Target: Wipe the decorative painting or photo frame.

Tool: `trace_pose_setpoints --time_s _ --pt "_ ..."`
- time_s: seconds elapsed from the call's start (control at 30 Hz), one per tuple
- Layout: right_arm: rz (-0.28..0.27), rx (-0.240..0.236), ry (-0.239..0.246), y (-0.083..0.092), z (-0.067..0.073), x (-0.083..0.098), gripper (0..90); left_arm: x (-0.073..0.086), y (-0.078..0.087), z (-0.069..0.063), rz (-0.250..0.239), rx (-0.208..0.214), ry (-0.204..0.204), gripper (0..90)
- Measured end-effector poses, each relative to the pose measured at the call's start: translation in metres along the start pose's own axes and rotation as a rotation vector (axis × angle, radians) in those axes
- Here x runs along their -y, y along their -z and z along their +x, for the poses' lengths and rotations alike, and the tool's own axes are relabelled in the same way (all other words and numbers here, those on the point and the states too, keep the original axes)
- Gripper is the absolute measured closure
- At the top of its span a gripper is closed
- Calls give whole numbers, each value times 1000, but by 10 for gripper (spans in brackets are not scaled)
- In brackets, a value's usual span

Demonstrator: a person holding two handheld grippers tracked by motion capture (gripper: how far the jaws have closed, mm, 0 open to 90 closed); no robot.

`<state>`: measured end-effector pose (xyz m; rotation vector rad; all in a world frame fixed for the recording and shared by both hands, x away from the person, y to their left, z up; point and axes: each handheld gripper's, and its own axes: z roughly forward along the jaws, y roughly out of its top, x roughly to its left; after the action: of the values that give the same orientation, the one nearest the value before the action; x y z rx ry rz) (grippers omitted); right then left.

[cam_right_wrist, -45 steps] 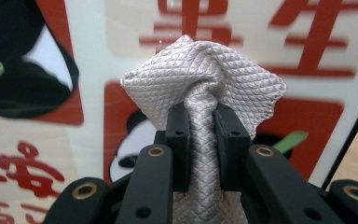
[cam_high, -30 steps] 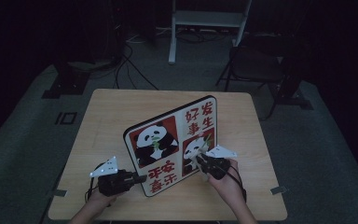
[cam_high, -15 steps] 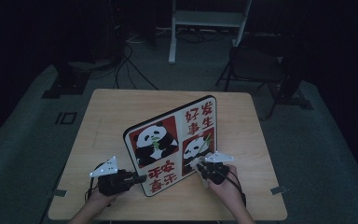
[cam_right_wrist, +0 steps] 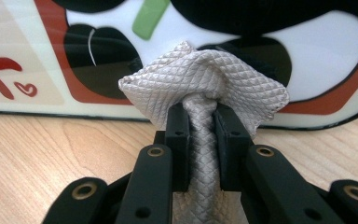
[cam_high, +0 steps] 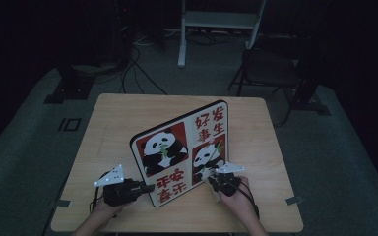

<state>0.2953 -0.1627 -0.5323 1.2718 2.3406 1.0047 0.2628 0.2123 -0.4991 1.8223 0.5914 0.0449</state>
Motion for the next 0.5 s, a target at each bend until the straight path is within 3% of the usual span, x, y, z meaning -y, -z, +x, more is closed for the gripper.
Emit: trace_pose_setpoints --time_s 0.2,0.33,0.37,0.4,0.43,0.5 --pt "0 -15 -4 7 0 -4 779 0 0 0 0 -4 -1 792" --pt "-57 -18 -3 20 1 -14 779 0 0 1 -1 -4 1 794" --pt "-101 -19 1 30 2 -23 779 0 0 1 -1 -2 2 794" --pt "-101 -19 1 30 2 -23 779 0 0 1 -1 -2 2 794" --pt "-152 -21 9 42 4 -34 779 0 0 1 -2 -5 2 794" --pt "-189 -23 12 51 5 -43 779 0 0 0 -1 -6 1 794"
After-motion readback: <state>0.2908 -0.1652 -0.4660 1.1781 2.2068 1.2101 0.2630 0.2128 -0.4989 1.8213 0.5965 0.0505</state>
